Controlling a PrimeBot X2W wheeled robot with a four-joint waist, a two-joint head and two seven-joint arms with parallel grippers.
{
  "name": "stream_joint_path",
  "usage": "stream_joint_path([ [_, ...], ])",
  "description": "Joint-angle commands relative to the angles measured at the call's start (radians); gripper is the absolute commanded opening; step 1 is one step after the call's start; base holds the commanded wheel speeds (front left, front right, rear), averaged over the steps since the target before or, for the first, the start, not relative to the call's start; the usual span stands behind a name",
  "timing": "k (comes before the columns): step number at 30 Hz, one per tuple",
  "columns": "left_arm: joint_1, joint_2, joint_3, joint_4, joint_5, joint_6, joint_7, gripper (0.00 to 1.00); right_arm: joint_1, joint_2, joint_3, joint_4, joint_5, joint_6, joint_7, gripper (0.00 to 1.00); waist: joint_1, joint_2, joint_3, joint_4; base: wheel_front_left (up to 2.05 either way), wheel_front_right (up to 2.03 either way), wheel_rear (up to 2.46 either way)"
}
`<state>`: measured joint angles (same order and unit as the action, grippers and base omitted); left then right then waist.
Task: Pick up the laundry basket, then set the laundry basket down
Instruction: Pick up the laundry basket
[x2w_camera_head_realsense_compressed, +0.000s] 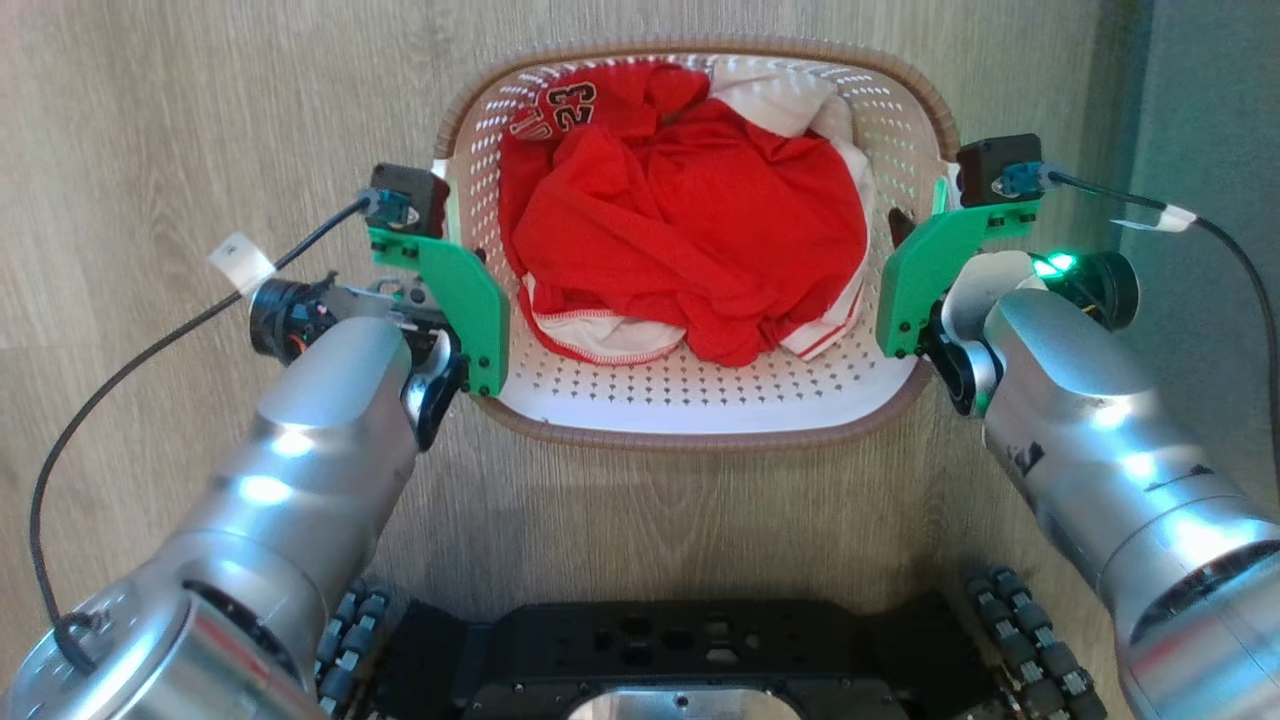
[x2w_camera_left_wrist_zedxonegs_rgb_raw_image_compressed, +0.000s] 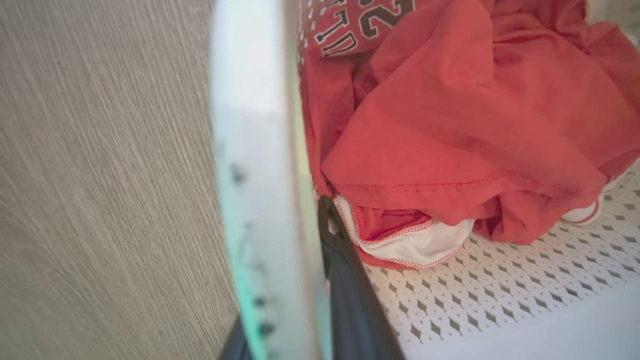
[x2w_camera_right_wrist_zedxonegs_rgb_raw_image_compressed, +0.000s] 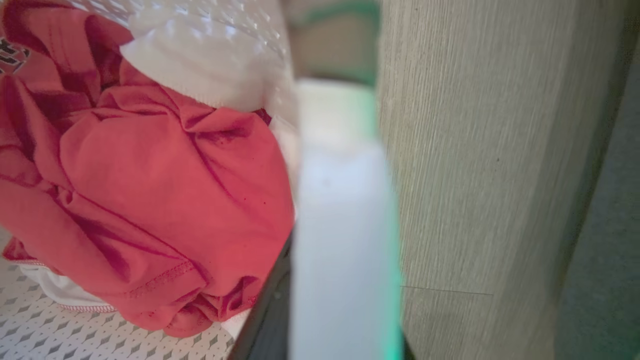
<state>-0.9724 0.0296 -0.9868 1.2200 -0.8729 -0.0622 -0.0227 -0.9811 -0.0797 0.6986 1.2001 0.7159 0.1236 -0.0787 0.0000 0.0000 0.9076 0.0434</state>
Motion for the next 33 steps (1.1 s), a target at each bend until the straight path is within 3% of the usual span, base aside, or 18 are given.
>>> stream_joint_path([
  [1, 0.024, 0.021, -0.009, -0.006, -0.002, -0.009, 0.011, 0.0, 0.044, 0.006, 0.037, -0.001, 0.004, 0.007, 0.022, 0.0, 0.0, 0.0, -0.023, 0.001, 0.0, 0.0, 0.0],
  [10, 0.09, 0.021, -0.072, -0.015, -0.041, -0.035, 0.104, 0.0, 0.106, -0.015, 0.131, -0.035, 0.063, 0.007, 0.22, 0.0, 0.0, 0.0, -0.177, 0.01, 0.0, 0.0, 0.0],
  [20, 0.179, 0.021, -0.138, -0.025, -0.09, -0.061, 0.209, 0.0, 0.199, -0.036, 0.227, -0.11, 0.191, 0.007, 0.434, 0.0, 0.0, 0.0, -0.42, 0.008, 0.0, 0.0, 0.0],
  [33, 0.305, 0.025, -0.15, 0.002, -0.177, -0.068, 0.255, 0.0, 0.314, -0.016, 0.307, -0.166, 0.341, 0.007, 0.52, 0.0, 0.0, 0.0, -0.689, 0.002, 0.0, 0.0, 0.0],
])
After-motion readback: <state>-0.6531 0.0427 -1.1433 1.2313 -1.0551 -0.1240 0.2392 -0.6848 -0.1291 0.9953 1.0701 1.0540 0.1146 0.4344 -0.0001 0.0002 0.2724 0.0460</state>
